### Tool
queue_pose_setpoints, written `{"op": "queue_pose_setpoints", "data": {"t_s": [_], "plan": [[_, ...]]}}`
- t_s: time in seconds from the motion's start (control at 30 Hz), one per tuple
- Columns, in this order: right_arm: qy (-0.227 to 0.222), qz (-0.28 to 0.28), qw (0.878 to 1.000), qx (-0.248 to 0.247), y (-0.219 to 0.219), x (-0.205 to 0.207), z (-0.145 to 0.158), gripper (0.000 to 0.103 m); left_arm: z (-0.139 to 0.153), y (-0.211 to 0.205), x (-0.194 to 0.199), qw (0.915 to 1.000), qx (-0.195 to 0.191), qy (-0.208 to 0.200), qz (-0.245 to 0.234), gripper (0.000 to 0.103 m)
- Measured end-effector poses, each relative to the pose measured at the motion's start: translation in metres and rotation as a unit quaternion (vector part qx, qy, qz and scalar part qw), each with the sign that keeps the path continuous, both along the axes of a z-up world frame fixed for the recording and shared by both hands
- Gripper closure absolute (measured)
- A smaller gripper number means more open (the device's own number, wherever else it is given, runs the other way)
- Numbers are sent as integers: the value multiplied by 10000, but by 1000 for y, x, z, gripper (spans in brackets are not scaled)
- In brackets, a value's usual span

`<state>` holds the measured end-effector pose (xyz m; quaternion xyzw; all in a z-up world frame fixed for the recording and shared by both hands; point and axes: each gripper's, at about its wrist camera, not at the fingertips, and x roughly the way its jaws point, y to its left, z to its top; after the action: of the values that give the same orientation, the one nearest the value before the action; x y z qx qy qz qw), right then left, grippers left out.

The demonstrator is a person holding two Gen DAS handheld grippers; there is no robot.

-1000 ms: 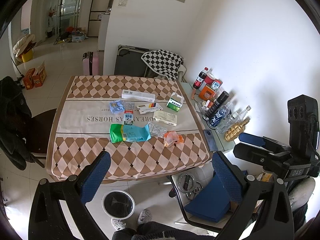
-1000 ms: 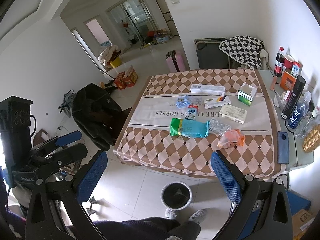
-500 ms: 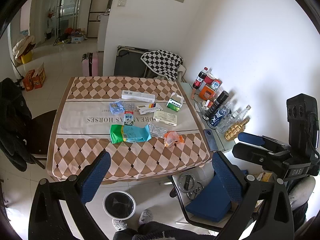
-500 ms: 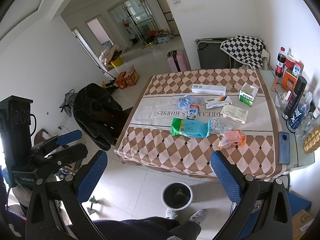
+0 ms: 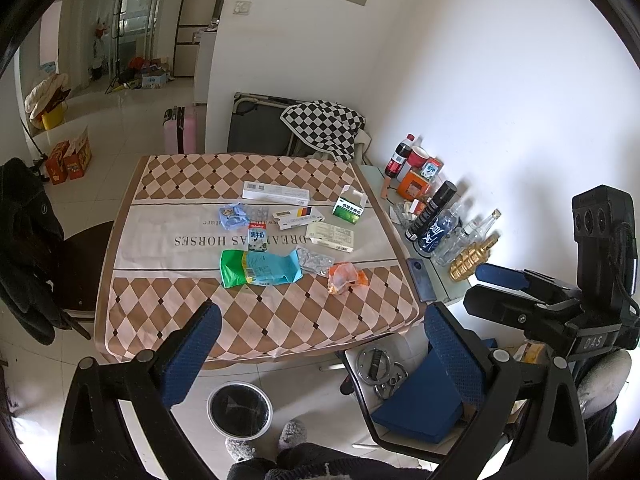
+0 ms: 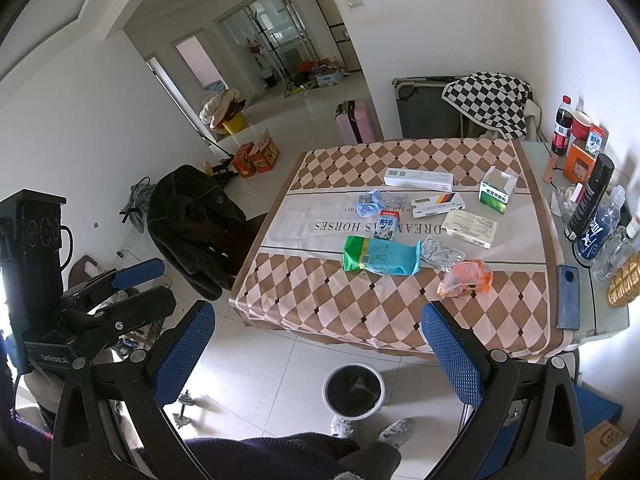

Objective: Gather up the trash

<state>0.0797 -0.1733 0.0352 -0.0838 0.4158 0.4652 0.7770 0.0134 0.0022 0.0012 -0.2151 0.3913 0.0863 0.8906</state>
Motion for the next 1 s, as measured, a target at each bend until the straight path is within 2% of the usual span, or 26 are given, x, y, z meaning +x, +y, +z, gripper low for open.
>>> {"op": "queue_pose_setpoints", "data": {"t_s": [0.77,0.9,1.0], "plan": [[25,-57,10000,9,8,-6,-1,0,2,0,4,10000,-5,42,-43,0],[78,-288,9996,25,18,-11,-5,0,-3,18,-3,9999,72,136,44,0],[91,-762,9970,-39,17,-6,-18,0,-20,33,8,9979,422,326,363,0]]}}
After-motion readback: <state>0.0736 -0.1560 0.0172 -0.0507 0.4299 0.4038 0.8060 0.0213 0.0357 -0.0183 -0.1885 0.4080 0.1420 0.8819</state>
